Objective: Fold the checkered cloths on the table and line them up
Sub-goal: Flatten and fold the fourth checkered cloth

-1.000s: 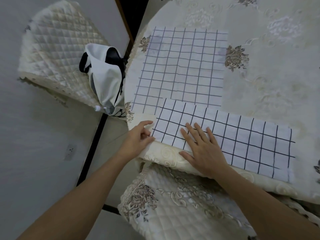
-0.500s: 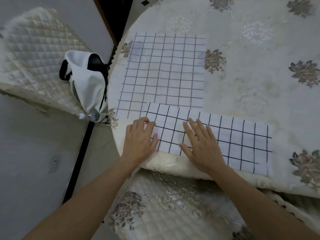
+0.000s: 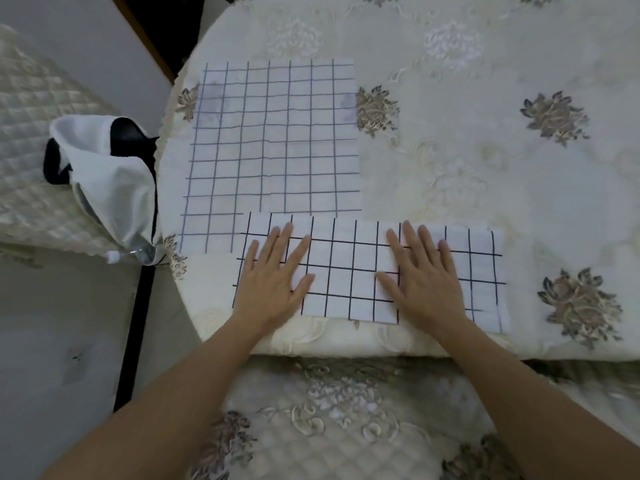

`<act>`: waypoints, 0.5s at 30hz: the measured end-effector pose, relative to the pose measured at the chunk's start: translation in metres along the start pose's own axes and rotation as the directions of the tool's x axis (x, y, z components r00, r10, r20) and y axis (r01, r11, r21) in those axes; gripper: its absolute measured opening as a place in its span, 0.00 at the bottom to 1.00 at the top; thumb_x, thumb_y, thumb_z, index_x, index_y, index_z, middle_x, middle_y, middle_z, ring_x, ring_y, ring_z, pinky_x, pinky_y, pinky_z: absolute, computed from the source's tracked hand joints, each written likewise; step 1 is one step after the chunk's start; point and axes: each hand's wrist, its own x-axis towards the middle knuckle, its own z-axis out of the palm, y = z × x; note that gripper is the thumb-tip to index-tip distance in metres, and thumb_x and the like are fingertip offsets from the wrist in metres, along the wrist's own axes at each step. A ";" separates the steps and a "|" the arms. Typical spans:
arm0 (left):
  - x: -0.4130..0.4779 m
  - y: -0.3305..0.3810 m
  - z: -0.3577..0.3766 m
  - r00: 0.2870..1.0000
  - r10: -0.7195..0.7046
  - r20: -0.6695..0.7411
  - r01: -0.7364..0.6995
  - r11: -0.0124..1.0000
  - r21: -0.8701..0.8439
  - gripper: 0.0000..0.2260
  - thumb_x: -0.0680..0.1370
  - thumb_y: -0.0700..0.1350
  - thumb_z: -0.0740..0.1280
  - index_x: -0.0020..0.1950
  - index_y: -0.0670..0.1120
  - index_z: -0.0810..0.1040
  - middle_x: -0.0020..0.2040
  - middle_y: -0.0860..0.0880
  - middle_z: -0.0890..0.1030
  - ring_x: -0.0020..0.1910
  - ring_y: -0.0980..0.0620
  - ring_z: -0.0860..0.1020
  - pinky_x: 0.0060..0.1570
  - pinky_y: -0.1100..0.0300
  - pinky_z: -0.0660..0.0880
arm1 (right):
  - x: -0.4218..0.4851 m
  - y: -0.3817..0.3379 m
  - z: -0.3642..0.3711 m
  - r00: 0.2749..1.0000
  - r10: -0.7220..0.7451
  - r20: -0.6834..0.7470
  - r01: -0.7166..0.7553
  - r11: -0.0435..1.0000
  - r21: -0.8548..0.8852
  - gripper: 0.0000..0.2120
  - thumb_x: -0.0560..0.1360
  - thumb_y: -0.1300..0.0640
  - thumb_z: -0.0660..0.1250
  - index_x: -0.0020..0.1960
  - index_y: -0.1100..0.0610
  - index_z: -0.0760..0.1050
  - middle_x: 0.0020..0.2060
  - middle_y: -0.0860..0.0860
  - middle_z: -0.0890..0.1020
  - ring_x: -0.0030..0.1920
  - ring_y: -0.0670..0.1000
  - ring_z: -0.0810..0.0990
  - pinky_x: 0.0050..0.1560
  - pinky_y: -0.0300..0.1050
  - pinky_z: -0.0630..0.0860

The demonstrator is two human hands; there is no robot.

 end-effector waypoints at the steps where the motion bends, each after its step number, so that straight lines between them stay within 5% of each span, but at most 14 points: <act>1: -0.004 -0.006 0.000 1.000 -0.027 -0.005 0.027 1.000 0.001 0.29 0.83 0.63 0.49 0.82 0.56 0.47 0.82 0.50 0.45 0.81 0.50 0.43 0.78 0.43 0.48 | -0.002 0.013 -0.001 0.999 0.043 0.002 -0.043 0.999 0.008 0.34 0.80 0.32 0.41 0.81 0.45 0.40 0.81 0.49 0.44 0.81 0.52 0.42 0.79 0.59 0.46; 5: -0.011 -0.015 -0.003 0.999 -0.052 0.011 0.051 0.998 0.034 0.30 0.81 0.63 0.52 0.82 0.54 0.54 0.82 0.49 0.49 0.81 0.49 0.47 0.77 0.41 0.49 | -0.004 0.049 -0.005 0.992 0.121 0.043 -0.122 0.992 0.016 0.36 0.79 0.30 0.37 0.81 0.46 0.38 0.81 0.48 0.43 0.80 0.51 0.40 0.79 0.58 0.43; 9: 0.009 0.016 -0.018 0.993 -0.092 -0.070 0.096 0.994 0.051 0.27 0.77 0.59 0.58 0.73 0.47 0.70 0.76 0.43 0.65 0.75 0.42 0.63 0.74 0.36 0.54 | 0.000 0.021 -0.009 0.981 0.195 0.005 -0.195 0.980 0.037 0.37 0.80 0.34 0.45 0.82 0.55 0.47 0.81 0.55 0.49 0.80 0.59 0.47 0.78 0.63 0.49; 15: 0.021 0.068 0.004 0.992 0.128 -0.002 -0.128 0.992 0.010 0.28 0.84 0.57 0.51 0.82 0.53 0.47 0.83 0.50 0.45 0.81 0.51 0.43 0.77 0.42 0.51 | -0.010 -0.061 0.003 0.995 0.087 -0.039 -0.080 0.984 0.160 0.32 0.83 0.39 0.48 0.81 0.54 0.52 0.81 0.54 0.52 0.81 0.55 0.49 0.78 0.60 0.51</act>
